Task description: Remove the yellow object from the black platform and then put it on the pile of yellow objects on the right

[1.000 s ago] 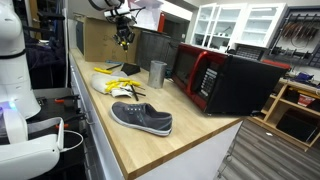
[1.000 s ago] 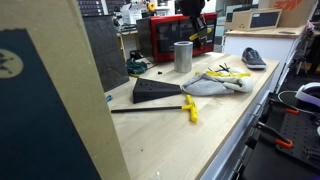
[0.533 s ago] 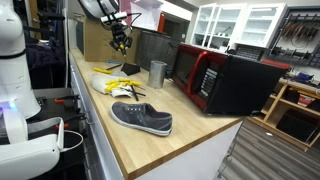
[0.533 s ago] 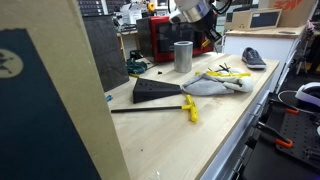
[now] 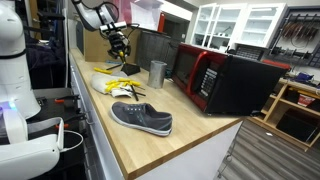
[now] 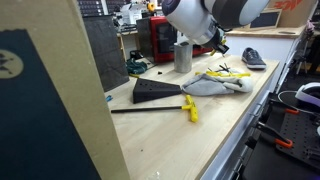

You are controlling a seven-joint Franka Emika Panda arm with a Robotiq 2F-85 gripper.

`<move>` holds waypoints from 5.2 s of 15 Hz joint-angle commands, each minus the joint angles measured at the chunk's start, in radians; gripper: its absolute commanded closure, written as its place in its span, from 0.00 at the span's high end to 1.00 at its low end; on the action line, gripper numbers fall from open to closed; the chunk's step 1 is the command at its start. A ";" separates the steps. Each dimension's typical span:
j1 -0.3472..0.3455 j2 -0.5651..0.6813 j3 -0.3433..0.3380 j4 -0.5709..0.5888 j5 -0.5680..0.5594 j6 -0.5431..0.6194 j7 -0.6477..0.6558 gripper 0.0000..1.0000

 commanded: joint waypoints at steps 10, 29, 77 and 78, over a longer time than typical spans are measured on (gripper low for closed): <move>-0.018 -0.011 0.009 -0.085 -0.035 0.200 -0.550 0.03; -0.028 -0.189 -0.048 -0.238 -0.080 0.419 -0.902 0.81; 0.179 0.489 -0.035 0.682 0.572 0.500 0.393 0.13; 0.177 0.500 -0.030 0.694 0.599 0.490 0.375 0.05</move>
